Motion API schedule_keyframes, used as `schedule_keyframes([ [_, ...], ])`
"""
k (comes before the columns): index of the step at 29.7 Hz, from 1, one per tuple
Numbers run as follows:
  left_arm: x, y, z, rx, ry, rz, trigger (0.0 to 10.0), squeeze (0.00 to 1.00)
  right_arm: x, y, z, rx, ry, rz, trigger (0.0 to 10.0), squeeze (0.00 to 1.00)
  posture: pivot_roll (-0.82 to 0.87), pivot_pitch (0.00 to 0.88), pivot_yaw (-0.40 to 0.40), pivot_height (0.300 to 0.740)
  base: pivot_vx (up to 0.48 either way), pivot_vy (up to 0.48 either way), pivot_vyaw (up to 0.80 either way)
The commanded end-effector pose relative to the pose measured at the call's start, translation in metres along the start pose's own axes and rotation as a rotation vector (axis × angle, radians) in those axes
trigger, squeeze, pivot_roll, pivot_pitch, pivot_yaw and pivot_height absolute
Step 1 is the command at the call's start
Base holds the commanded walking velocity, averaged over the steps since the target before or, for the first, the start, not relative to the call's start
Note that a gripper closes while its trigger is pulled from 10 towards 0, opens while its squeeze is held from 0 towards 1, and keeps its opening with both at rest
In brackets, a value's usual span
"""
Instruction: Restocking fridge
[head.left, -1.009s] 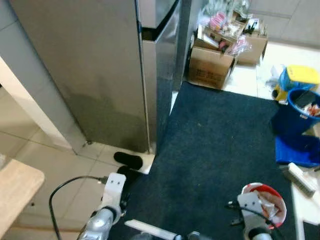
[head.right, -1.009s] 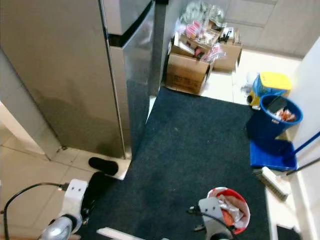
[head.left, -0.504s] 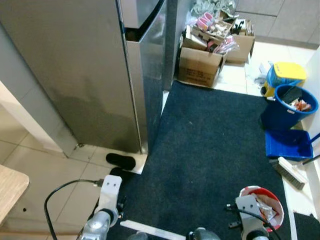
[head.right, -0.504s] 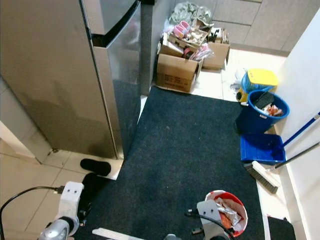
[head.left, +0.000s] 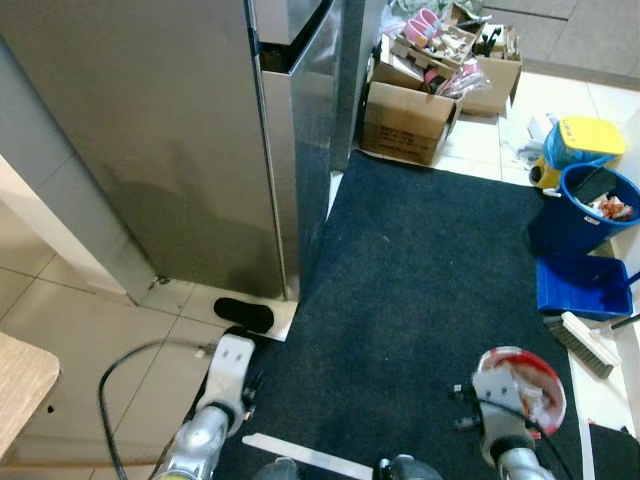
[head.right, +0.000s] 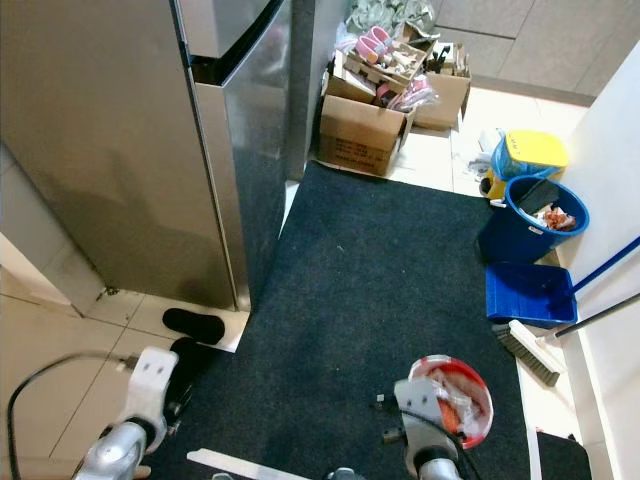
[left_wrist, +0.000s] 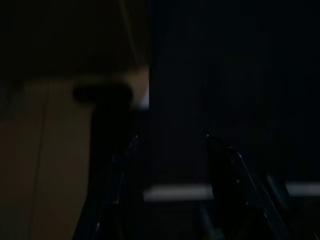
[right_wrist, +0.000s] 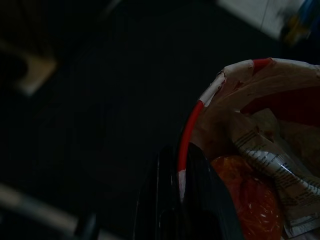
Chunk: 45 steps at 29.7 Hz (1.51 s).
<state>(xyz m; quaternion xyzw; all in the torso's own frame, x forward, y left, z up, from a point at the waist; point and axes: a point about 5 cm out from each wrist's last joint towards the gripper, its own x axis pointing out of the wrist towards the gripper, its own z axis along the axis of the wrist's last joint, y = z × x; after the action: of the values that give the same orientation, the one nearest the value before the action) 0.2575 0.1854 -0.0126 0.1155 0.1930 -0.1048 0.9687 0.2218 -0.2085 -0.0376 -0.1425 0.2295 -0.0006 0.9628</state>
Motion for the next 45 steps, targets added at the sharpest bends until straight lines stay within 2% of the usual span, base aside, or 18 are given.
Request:
schedule_keyframes([
  [1,0.002,-0.005,0.008,0.038,-0.045,-0.001,10.0,0.0,0.003,-0.009,0.012,0.037,-0.067,-0.038,10.0,0.0,-0.08,0.132,-0.03,0.727,0.0,0.0,0.0],
  [3,0.01,0.001,0.035,0.032,-0.143,0.056,10.0,0.0,0.012,-0.009,0.037,0.05,-0.167,-0.025,10.0,0.0,-0.08,0.133,-0.027,0.727,0.0,0.0,0.0],
  [4,0.01,0.001,0.035,0.032,-0.143,0.056,10.0,0.0,0.012,-0.009,0.037,0.05,-0.167,-0.025,10.0,0.0,-0.08,0.133,-0.027,0.727,0.0,0.0,0.0],
  [6,0.015,0.007,0.061,0.011,-0.238,0.093,10.0,0.0,0.018,-0.007,0.06,0.061,-0.25,-0.006,10.0,0.0,-0.08,0.131,-0.03,0.727,0.0,0.0,0.0],
  [7,0.015,0.007,0.061,0.011,-0.238,0.093,10.0,0.0,0.018,-0.007,0.06,0.061,-0.25,-0.006,10.0,0.0,-0.08,0.131,-0.03,0.727,0.0,0.0,0.0],
  [8,0.019,0.014,0.097,-0.028,-0.357,0.116,10.0,0.0,0.022,0.0,0.083,0.073,-0.327,0.022,10.0,0.0,-0.08,0.128,-0.032,0.727,0.0,0.0,0.0],
  [9,0.019,0.014,0.097,-0.028,-0.357,0.116,10.0,0.0,0.022,0.0,0.083,0.073,-0.327,0.022,10.0,0.0,-0.08,0.128,-0.032,0.727,0.0,0.0,0.0],
  [11,0.02,0.017,0.129,-0.076,-0.45,0.12,10.0,0.0,0.024,0.009,0.092,0.093,-0.351,0.053,10.0,0.0,-0.08,0.125,-0.033,0.727,0.0,0.0,0.0],
  [13,0.02,0.017,0.155,-0.145,-0.516,0.117,10.0,0.0,0.023,0.018,0.087,0.1,-0.327,0.08,10.0,0.0,-0.08,0.123,-0.034,0.727,0.0,0.0,0.0],
  [16,0.018,0.015,0.193,-0.133,-0.607,0.099,10.0,0.0,0.016,0.033,0.064,0.077,-0.249,0.123,10.0,0.0,-0.08,0.121,-0.033,0.727,0.0,0.0,0.0],
  [19,0.019,0.017,0.216,-0.103,-0.637,0.089,10.0,0.0,0.008,0.039,0.044,0.056,-0.178,0.144,10.0,0.0,-0.09,0.117,-0.026,0.727,0.0,0.0,0.0],
  [24,0.015,0.021,0.238,-0.104,-0.68,0.069,10.0,0.0,0.003,0.037,0.025,0.029,-0.101,0.142,10.0,0.0,-0.1,0.11,-0.019,0.727,0.0,0.0,0.0],
  [28,0.012,0.025,0.244,-0.068,-0.703,0.08,10.0,0.0,0.003,0.032,0.021,0.023,-0.083,0.13,10.0,0.0,-0.1,0.106,-0.019,0.727,0.062,0.0,0.0],
  [40,0.007,0.024,0.241,-0.052,-0.695,0.088,10.0,0.0,0.006,0.029,0.026,0.024,-0.095,0.117,10.0,0.0,-0.09,0.102,-0.019,0.727,0.434,0.0,0.0],
  [45,0.002,0.033,0.237,-0.059,-0.693,0.133,10.0,0.0,0.005,0.029,0.025,0.027,-0.097,0.111,10.0,0.0,-0.09,0.104,-0.013,0.727,0.389,0.0,0.0],
])
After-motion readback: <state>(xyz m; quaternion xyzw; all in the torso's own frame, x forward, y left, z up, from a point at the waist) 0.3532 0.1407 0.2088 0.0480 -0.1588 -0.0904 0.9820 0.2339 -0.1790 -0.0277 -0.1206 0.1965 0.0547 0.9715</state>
